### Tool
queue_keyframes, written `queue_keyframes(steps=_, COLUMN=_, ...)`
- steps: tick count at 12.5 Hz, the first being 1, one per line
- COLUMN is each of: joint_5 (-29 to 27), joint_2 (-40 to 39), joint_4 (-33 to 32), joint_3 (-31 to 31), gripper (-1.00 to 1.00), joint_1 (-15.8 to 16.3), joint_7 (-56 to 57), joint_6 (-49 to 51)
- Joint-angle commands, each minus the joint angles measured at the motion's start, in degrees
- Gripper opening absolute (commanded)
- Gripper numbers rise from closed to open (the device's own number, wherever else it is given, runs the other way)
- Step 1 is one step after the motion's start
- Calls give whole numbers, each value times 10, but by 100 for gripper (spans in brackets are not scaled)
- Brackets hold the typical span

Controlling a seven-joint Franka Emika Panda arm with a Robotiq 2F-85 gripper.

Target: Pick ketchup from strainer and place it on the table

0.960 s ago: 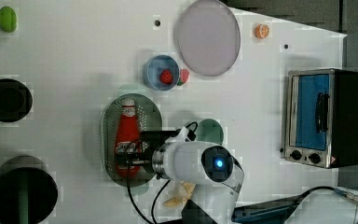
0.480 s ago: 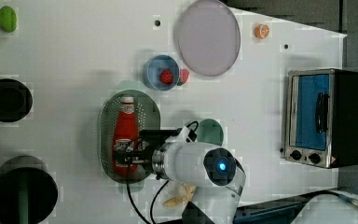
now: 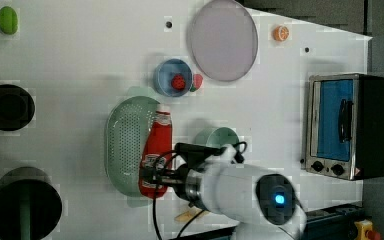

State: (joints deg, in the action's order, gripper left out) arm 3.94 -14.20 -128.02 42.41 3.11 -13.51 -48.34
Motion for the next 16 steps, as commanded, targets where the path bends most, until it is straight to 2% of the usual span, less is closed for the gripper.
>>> queue_keyframes(steps=1, joint_5=-52, joint_2=53, joint_4=49, joint_3=-2, gripper=22, joint_1=-33, joint_7=69, joint_6=83)
queue_keyframes(steps=3, joint_5=-71, joint_2=80, joint_4=78, joint_3=-15, gripper=22, joint_1=-50, joint_7=134, joint_6=143)
queue_keyframes(steps=7, joint_5=-73, joint_2=103, joint_4=137, joint_3=-64, gripper=22, joint_1=-82, joint_7=211, joint_6=230)
queue_keyframes(steps=13, joint_5=-72, joint_2=108, joint_4=175, joint_3=-172, gripper=22, joint_1=-112, joint_7=246, joint_6=239)
queue_keyframes(steps=16, joint_5=-70, joint_2=108, joint_4=173, joint_3=-236, gripper=22, joint_1=-123, joint_7=312, joint_6=239)
